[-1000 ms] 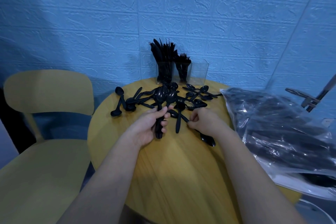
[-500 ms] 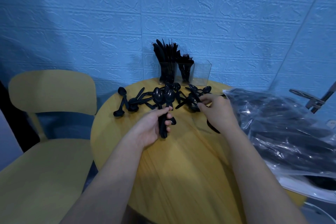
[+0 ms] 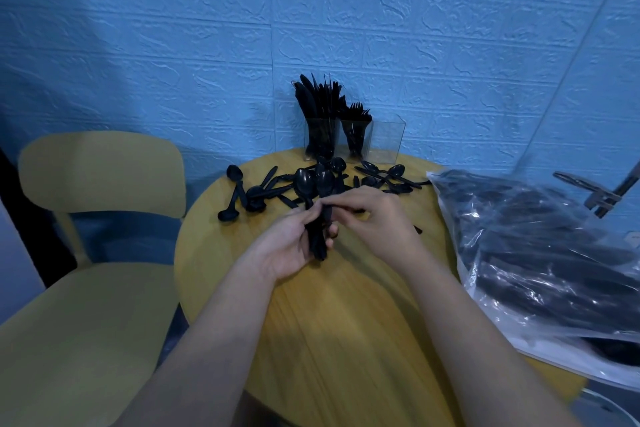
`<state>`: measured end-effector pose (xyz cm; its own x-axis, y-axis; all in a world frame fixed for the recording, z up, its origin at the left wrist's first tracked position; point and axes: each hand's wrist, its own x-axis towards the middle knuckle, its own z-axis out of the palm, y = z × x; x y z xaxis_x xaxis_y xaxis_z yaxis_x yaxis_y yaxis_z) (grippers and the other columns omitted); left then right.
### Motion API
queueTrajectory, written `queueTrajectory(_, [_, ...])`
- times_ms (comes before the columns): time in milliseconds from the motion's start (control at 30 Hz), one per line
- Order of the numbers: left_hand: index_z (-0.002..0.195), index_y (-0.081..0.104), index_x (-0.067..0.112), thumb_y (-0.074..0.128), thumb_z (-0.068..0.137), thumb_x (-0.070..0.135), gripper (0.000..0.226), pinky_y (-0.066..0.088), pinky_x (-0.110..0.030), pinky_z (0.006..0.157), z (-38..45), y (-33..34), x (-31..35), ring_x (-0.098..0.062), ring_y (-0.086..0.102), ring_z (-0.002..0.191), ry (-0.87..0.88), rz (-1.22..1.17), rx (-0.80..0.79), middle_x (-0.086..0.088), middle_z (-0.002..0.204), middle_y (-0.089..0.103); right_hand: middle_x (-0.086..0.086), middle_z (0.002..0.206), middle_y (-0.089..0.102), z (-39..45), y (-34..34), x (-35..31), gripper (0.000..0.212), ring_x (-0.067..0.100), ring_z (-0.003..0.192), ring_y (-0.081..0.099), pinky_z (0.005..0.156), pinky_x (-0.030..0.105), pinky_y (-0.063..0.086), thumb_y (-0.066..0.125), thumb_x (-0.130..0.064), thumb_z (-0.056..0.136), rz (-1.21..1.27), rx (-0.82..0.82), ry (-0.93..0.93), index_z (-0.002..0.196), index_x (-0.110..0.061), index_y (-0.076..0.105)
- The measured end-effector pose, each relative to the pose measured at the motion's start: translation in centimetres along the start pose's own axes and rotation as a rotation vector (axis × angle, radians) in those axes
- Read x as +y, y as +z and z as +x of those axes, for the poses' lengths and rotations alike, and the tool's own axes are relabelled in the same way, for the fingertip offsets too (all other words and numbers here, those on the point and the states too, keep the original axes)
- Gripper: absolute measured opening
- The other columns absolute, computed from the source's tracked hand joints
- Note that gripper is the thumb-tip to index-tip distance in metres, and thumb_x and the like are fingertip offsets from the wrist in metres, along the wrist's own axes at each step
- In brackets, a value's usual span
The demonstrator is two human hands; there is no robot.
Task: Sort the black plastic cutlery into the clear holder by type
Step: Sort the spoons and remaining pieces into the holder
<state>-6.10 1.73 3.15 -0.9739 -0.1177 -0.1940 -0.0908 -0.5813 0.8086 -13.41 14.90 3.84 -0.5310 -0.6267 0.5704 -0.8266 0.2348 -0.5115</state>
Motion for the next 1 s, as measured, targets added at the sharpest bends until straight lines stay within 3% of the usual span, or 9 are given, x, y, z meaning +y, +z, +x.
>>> queueTrajectory(167, [0.118,0.055,0.007,0.045,0.097,0.027,0.030,0.048,-0.019,0.046,0.3,-0.3,0.0,-0.010,0.057,0.062,0.013,0.014,0.053,-0.005,0.078,0.062,-0.013,0.111,0.063,-0.1,-0.1,0.1,0.034,0.007,0.108,0.052,0.098,0.025,0.040,0.059,-0.013,0.091,0.002,-0.164,0.012,0.123,-0.025,0.063])
queueTrajectory(267, [0.111,0.060,0.010,0.044,0.099,0.026,0.026,0.051,-0.021,0.051,0.3,-0.3,0.0,-0.011,0.058,0.063,0.025,0.017,0.049,-0.005,0.079,0.064,-0.009,0.119,0.055,-0.2,0.2,0.3,0.035,0.006,0.115,0.047,0.102,0.017,0.033,0.055,-0.011,0.093,0.040,-0.234,0.043,0.125,-0.023,0.061])
queueTrajectory(433, [0.111,0.058,0.008,0.045,0.098,0.018,0.021,0.053,-0.024,0.055,0.4,0.0,0.0,-0.012,0.061,0.064,0.090,-0.059,0.056,-0.007,0.082,0.066,-0.012,0.110,0.052,0.1,0.1,0.2,0.025,-0.002,0.098,0.055,0.080,0.008,0.043,0.061,-0.016,0.091,0.266,-0.104,0.162,0.113,-0.025,0.068])
queueTrajectory(567, [0.104,0.056,0.013,0.046,0.098,0.023,0.015,0.044,-0.022,0.050,0.9,0.1,-0.2,-0.008,0.046,0.054,0.086,0.078,0.029,0.003,0.067,0.051,-0.008,0.105,0.062,1.1,-0.4,0.4,0.026,0.007,0.085,0.063,0.069,0.020,0.049,0.059,-0.038,0.091,0.401,0.064,0.437,0.112,-0.025,0.063])
queueTrajectory(667, [0.101,0.052,0.015,0.046,0.097,0.027,0.014,0.040,-0.021,0.051,1.4,0.9,-0.1,-0.007,0.041,0.055,0.036,0.212,-0.097,0.005,0.066,0.045,-0.007,0.082,0.059,2.8,-1.5,0.9,0.032,0.007,0.064,0.051,0.052,0.019,0.040,0.058,-0.044,0.089,0.489,-0.084,0.648,0.109,-0.018,0.059])
queueTrajectory(767, [0.101,0.047,0.015,0.042,0.100,0.027,0.013,0.040,-0.021,0.053,2.5,2.2,0.9,-0.008,0.039,0.056,-0.018,0.355,-0.209,0.004,0.068,0.043,-0.005,0.056,0.050,4.5,-3.2,1.6,0.025,0.008,0.050,0.041,0.044,0.020,0.030,0.063,-0.039,0.088,0.557,-0.232,0.657,0.081,-0.017,0.055])
queueTrajectory(867, [0.101,0.045,0.016,0.039,0.102,0.023,0.010,0.041,-0.021,0.057,4.3,3.7,2.4,-0.007,0.042,0.058,-0.028,0.552,-0.272,0.004,0.070,0.042,-0.007,0.045,0.045,6.3,-5.4,2.2,0.021,0.005,0.038,0.037,0.035,0.016,0.024,0.070,-0.025,0.085,0.582,-0.245,0.660,0.078,-0.015,0.053])
queueTrajectory(1000, [0.108,0.046,0.016,0.039,0.103,0.022,0.011,0.046,-0.023,0.057,8.3,6.2,4.2,-0.009,0.048,0.060,-0.026,0.729,-0.273,0.001,0.072,0.045,-0.003,0.047,0.049,9.2,-7.3,4.0,0.022,0.008,0.040,0.043,0.037,0.019,0.030,0.075,-0.022,0.080,0.447,-0.143,0.686,0.082,-0.015,0.055])
